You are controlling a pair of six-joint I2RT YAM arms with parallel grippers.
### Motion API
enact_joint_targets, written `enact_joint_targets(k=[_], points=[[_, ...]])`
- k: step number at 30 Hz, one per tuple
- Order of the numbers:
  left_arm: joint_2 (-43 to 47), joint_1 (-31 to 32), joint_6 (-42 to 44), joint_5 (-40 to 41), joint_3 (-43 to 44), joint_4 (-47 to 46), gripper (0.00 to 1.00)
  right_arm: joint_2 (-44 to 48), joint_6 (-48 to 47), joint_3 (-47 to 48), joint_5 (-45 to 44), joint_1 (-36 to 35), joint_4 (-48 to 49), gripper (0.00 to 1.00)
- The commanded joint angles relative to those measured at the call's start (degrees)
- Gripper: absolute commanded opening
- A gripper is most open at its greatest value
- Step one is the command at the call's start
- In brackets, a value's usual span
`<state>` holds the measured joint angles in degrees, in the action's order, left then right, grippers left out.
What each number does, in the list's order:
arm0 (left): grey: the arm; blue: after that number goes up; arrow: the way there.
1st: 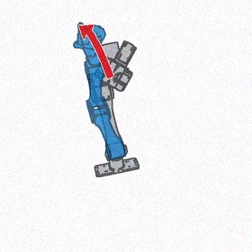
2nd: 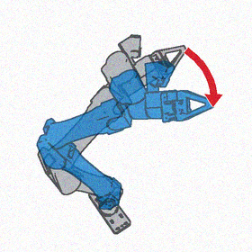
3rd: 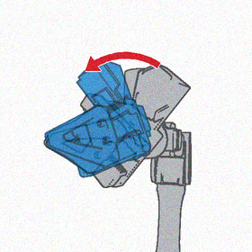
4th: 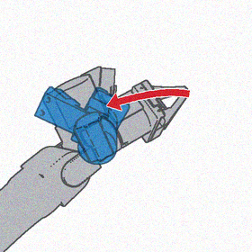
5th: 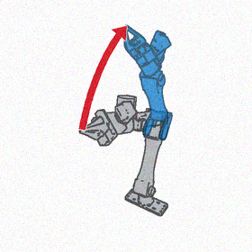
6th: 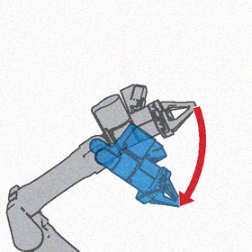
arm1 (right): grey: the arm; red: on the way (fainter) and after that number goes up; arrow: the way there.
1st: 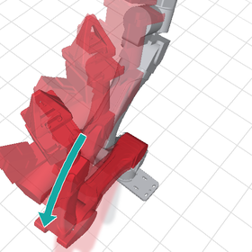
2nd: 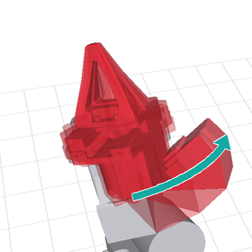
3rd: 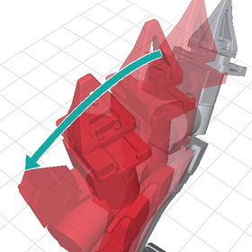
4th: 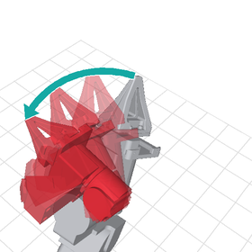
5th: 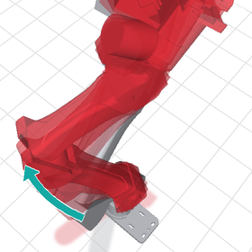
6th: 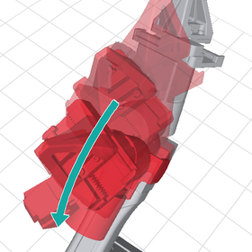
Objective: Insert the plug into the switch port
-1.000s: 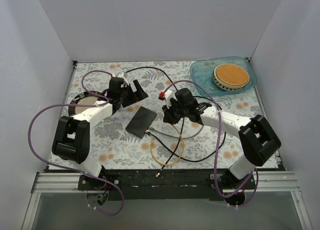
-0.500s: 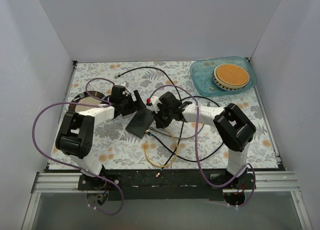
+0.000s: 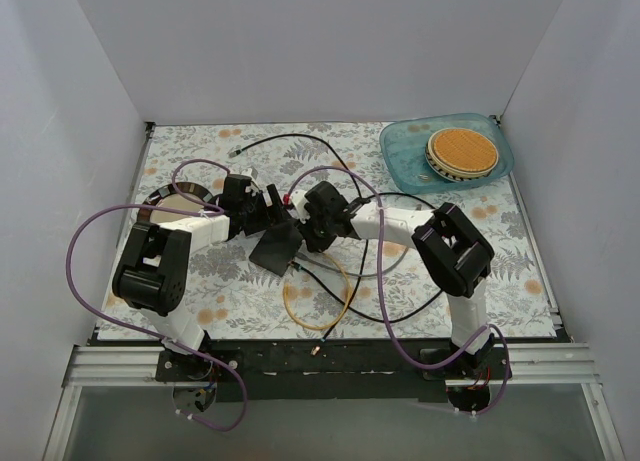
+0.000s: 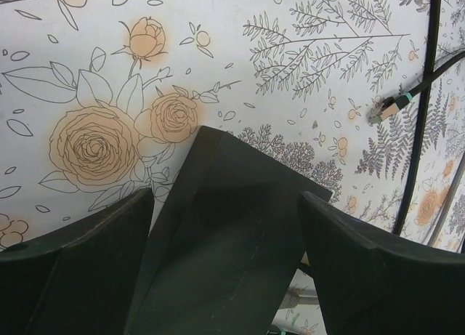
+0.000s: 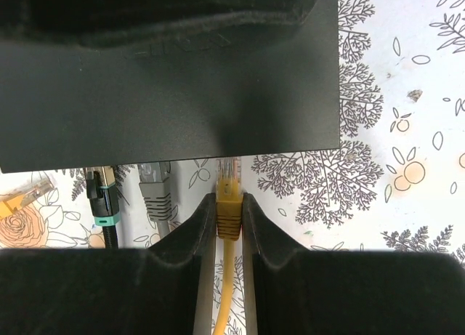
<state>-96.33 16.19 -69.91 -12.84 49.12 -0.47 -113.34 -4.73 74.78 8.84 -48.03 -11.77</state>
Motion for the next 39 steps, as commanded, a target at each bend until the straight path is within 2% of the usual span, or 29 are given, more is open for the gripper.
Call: enact_joint_targets(k=[1, 14, 21, 33, 39], points=[[-0.35, -0.45, 0.56, 0.1, -0.61, -0.67, 0.79, -1.88, -0.36, 2.91, -3.12, -1.62, -3.87, 0.01], [-0.43, -0.72, -1.19, 2.21, -2.19, -0.32, 0.79, -2.5, 0.86, 4.58, -4.88, -3.56, -6.51, 0.01], [1.5, -0.8, -1.28, 3.09, -4.91, -1.64, 0.75, -4.26, 1.74, 6.6, -6.12, -3.56, -7.48, 0.01], [0.27, -0.8, -0.75, -2.98, -6.67, -5.24, 0.66, -5.4, 2.1, 9.33, -5.24, -3.74, -8.27, 0.01], [-0.61, -0.8, -0.93, -6.32, -7.02, -6.56, 0.61, -5.14, 2.62, 8.45, -4.8, -4.0, -5.64, 0.01]])
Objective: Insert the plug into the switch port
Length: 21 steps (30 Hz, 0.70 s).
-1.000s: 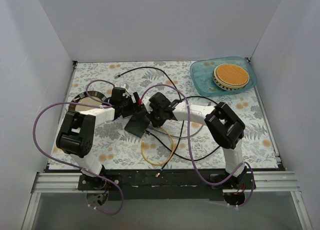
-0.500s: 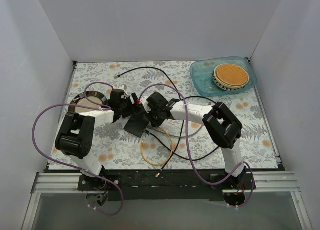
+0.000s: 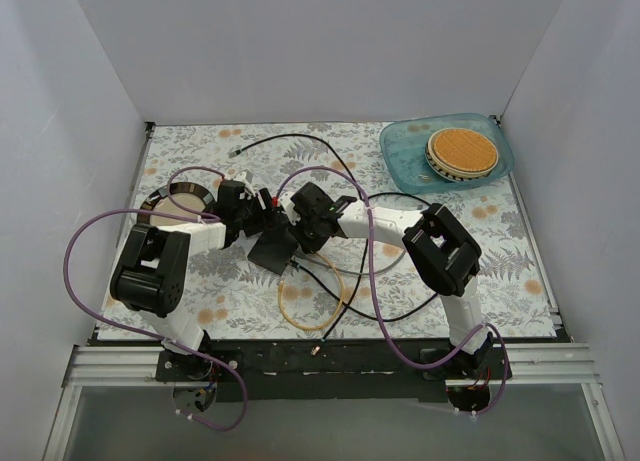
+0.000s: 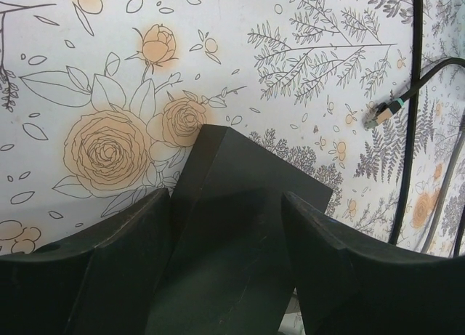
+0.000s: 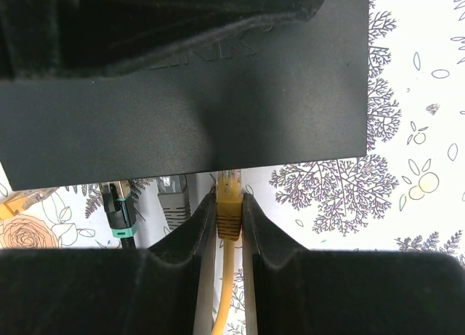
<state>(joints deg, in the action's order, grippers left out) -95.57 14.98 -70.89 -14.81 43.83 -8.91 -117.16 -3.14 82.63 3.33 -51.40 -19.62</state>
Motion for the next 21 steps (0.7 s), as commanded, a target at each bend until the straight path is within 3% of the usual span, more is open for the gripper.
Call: enact_joint_targets(k=[1, 21], points=[[-1.46, 0.4, 0.05, -4.53, -1.91, 1.88, 0.61, -1.31, 1.11, 0.69, 0.71, -0.63, 2.39, 0.01], [-2.69, 0.4, -2.32, -9.36, -4.9, -0.94, 0.52, 0.18, 4.72, -1.16, -0.43, -0.63, 11.35, 0.01]])
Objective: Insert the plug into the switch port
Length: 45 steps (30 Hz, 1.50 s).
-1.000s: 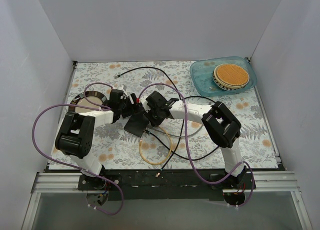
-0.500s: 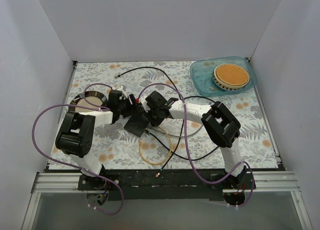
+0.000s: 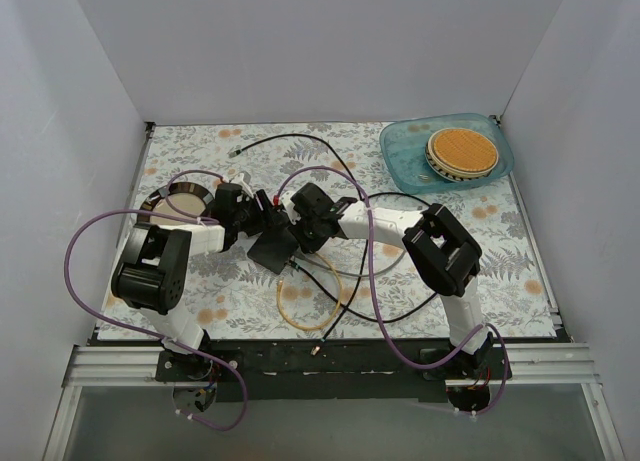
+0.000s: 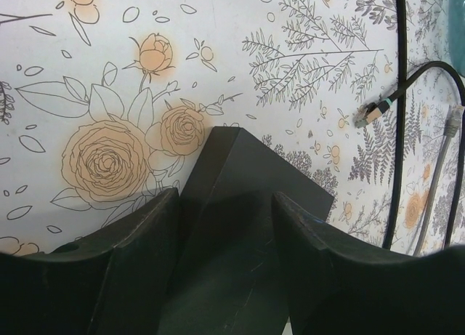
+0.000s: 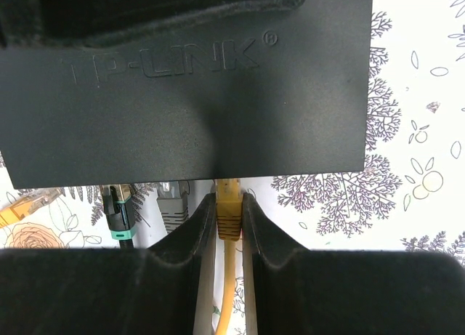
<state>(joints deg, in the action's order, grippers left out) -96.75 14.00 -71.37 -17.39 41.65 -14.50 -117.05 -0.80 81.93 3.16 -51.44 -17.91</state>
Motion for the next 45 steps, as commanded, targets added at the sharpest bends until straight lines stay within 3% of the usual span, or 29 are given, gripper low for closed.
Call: enact_joint_targets(k=[1, 10, 19, 37, 45], points=[[-1.51, 1.38, -1.93, -6.87, -2.8, 4.66, 0.52, 0.16, 2.64, -0.46, -0.26, -0.59, 10.0, 0.01], [-0.72, 1.38, -2.72, -8.28, -4.03, 3.87, 0.51, 2.53, 3.61, -2.3, -2.63, -0.59, 15.09, 0.01], [-0.9, 1.38, -3.07, -9.42, -5.09, 3.08, 0.5, 7.1, 4.14, -9.33, -5.0, -0.59, 26.26, 0.01], [-0.37, 4.28, -4.74, -10.21, -6.49, 2.28, 0.48, 5.7, 4.14, -5.99, -5.88, -0.5, 31.09, 0.01], [0.25, 4.81, -5.18, -10.48, -6.67, 2.29, 0.48, 7.36, 4.4, -8.45, -5.88, -0.5, 37.94, 0.01]])
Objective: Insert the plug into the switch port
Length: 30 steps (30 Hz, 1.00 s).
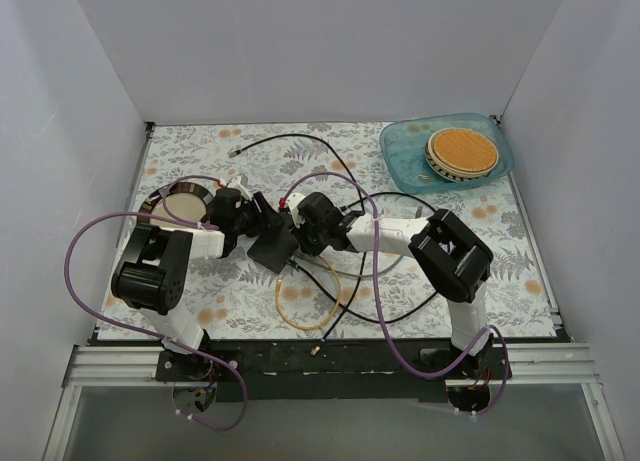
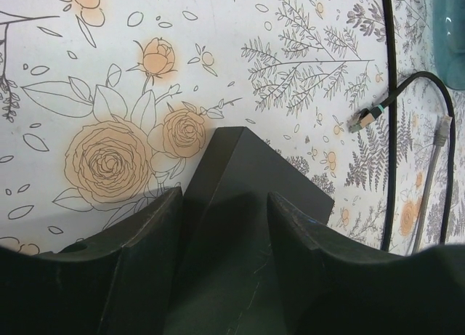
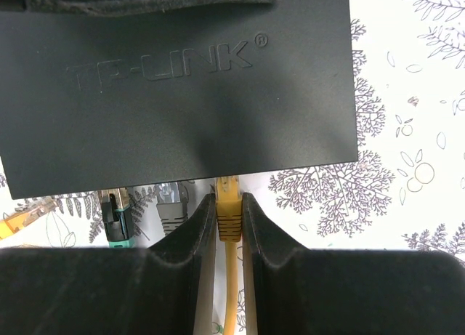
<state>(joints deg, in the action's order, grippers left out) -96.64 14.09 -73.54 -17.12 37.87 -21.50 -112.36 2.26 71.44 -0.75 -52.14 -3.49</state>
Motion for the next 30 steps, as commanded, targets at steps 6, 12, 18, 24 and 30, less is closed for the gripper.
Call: enact_joint_targets(k=[6, 12, 18, 24, 30], points=[[0.05, 5.51, -3.37, -10.56, -3.06, 9.19, 0.47, 2.84, 1.17, 2.3, -1.71, 0.2, 27.21, 0.01], [0.75, 6.48, -3.89, -10.56, -2.89, 9.19, 0.47, 1.79, 1.08, 3.88, -1.27, 0.28, 28.8, 0.01], [1.81, 8.94, -4.68, -10.3, -2.27, 9.72, 0.47, 0.3, 1.08, 5.81, 0.31, 0.28, 29.5, 0.01], [3.12, 12.98, -6.09, -10.21, -1.22, 10.24, 0.47, -1.55, 0.9, 8.88, 2.16, 0.2, 29.15, 0.01], [4.09, 14.39, -5.13, -10.21, -0.69, 11.04, 0.47, -2.43, 0.2, 10.03, 4.35, 0.37, 28.98, 0.01]])
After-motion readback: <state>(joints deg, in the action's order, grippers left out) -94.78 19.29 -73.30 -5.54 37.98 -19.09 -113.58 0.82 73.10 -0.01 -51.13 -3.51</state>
